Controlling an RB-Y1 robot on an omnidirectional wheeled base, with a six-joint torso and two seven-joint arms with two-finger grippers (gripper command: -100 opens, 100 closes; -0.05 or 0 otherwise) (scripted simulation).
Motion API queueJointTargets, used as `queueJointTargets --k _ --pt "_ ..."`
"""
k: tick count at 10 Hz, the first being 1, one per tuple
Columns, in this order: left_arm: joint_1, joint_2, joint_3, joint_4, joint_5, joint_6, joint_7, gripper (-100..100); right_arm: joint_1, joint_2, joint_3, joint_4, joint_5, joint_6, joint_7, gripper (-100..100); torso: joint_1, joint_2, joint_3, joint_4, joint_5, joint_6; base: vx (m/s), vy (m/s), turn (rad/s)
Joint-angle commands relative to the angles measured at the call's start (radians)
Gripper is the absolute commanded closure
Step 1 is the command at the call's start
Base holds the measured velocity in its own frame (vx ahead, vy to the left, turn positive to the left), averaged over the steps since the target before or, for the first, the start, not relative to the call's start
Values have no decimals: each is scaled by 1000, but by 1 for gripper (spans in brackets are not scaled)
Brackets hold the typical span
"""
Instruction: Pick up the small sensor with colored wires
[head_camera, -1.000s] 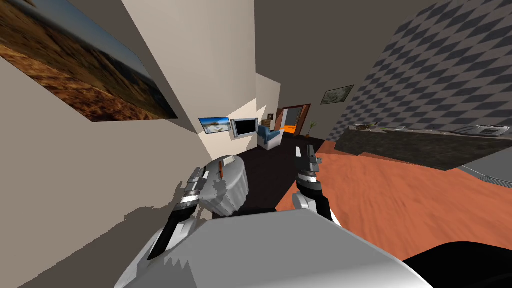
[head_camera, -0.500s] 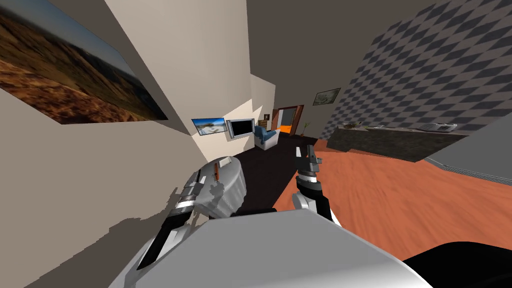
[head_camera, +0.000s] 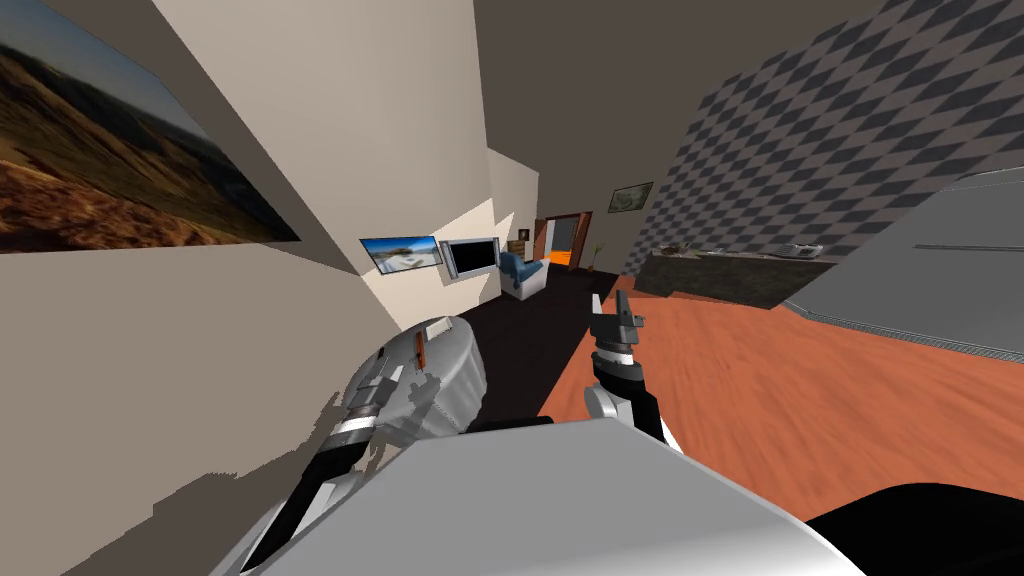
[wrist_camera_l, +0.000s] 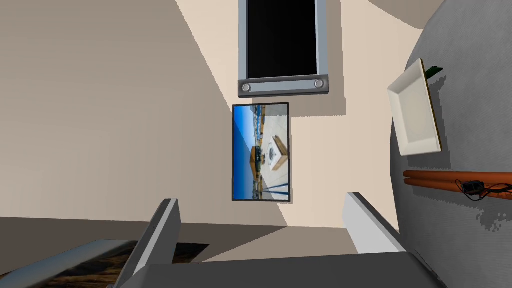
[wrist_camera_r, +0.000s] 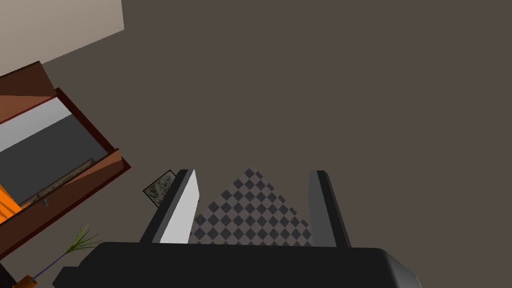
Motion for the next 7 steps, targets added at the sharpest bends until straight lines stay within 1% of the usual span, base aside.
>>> queueJointTargets --k 1,2,3,4,5,6,7 --pt "16 31 -7 50 26 -8 2 -100 0 0 0 0 0 0 0 0 0 0 0 0 0 0 6 -29 -198" --pt "28 59 -16 96 47 -13 2 -100 0 0 0 0 0 0 0 0 0 0 0 0 0 1 13 -42 -428" --pt "28 59 -16 121 47 -13 2 -100 0 0 0 0 0 0 0 0 0 -1 0 0 0 1 19 -22 -108" --pt "40 86 -28 153 68 -17 0 -100 0 0 0 0 0 0 0 0 0 -1 0 0 0 0 28 -28 -157" --pt "40 86 -28 176 68 -17 0 -100 0 0 0 0 0 0 0 0 0 -1 -1 0 0 0 21 -17 -99" --pt "53 114 -42 217 87 -20 -3 -100 0 0 0 0 0 0 0 0 1 -1 -1 0 0 0 26 -16 -220" --pt "65 141 -58 266 105 -22 -8 -100 0 0 0 0 0 0 0 0 1 -1 -1 0 0 0 42 -16 -366"
